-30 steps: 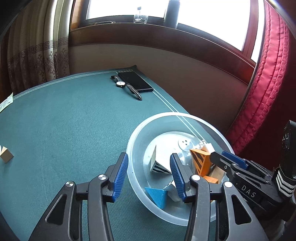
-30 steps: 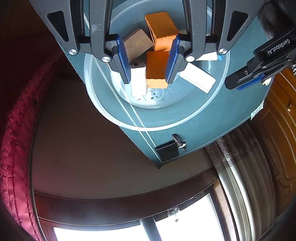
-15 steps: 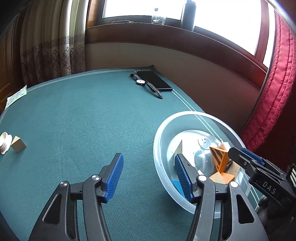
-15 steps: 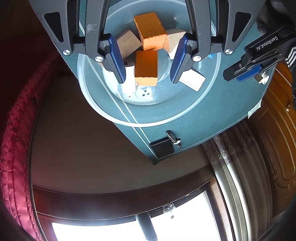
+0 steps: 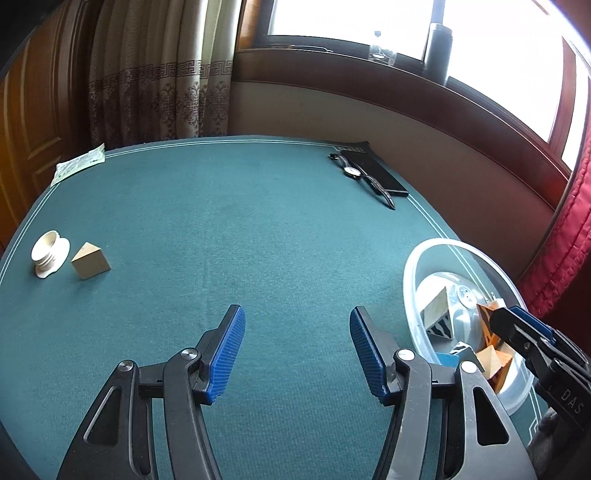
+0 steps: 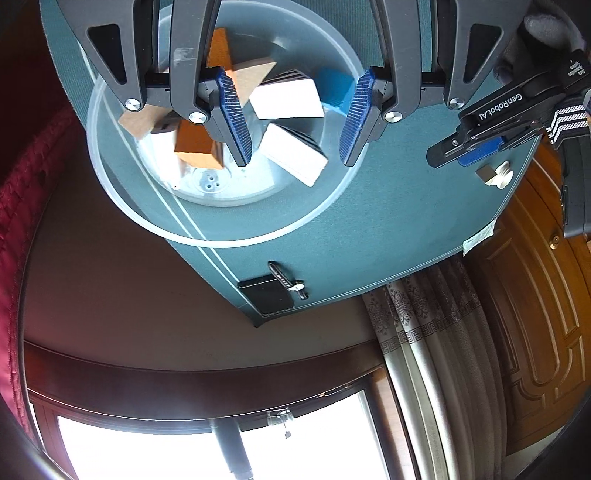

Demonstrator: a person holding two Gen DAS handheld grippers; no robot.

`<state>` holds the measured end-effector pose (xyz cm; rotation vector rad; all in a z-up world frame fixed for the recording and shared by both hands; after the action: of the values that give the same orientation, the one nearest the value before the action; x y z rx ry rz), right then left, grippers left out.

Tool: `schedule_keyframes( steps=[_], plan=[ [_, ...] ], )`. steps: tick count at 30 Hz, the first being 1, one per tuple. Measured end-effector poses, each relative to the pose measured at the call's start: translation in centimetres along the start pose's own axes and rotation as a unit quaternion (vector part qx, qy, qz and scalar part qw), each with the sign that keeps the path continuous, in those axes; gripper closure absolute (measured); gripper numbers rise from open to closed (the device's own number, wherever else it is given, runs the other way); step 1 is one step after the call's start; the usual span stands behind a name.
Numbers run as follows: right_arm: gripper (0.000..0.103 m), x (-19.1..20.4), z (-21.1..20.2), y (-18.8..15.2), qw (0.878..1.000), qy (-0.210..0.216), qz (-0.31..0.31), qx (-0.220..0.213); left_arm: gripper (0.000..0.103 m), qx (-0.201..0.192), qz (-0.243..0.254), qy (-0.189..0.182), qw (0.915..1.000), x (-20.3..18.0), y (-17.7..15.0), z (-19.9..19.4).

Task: Organize rigid objects
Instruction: 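Withdraw both open tools from the basin toward the cup and tan triangle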

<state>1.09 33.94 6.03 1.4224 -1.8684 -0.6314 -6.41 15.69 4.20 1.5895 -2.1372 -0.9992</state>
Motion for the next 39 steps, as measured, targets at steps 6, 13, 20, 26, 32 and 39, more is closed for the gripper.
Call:
schedule_keyframes(
  steps=[6,13,20,26,32,39],
  plan=[
    [0.047,3.6,0.6,-0.3,0.999,0.024,-0.032,0.009,0.043,-0.008,-0.032,0.023,0.9992,3.9,-0.1,-0.8],
    [0.037,7.3,1.6,-1.3,0.997,0.051,-0.061,0.026,0.040,-0.008,-0.072,0.059,0.9957,8.3,-0.6,-1.3],
    [0.033,10.7,3.2,-2.9,0.991,0.080,-0.087,0.059,0.040,-0.007,-0.099,0.105,0.9895,11.9,-1.1,-1.7],
    [0.022,12.9,4.5,-4.1,0.985,0.107,-0.094,0.094,0.040,-0.005,-0.112,0.120,0.9863,14.0,-1.7,-2.2],
    [0.021,14.3,5.5,-4.7,0.982,0.115,-0.098,0.115,0.036,-0.006,-0.121,0.130,0.9842,15.5,-1.9,-2.6],
    [0.021,15.9,6.1,-5.2,0.978,0.119,-0.116,0.126,0.036,-0.003,-0.122,0.142,0.9822,17.4,-1.7,-2.6]
  ],
)
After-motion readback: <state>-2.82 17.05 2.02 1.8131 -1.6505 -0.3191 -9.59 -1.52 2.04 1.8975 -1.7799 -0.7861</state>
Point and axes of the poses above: each gripper's, at about its wrist camera, not at the fingertips, and z roughly the way its jaws point, x to its left, y to its top, the point moved 3 cm from there along z, roughly the way its jaws point, and after that the axes turned 3 degrees about x, right-handed, at the moved point
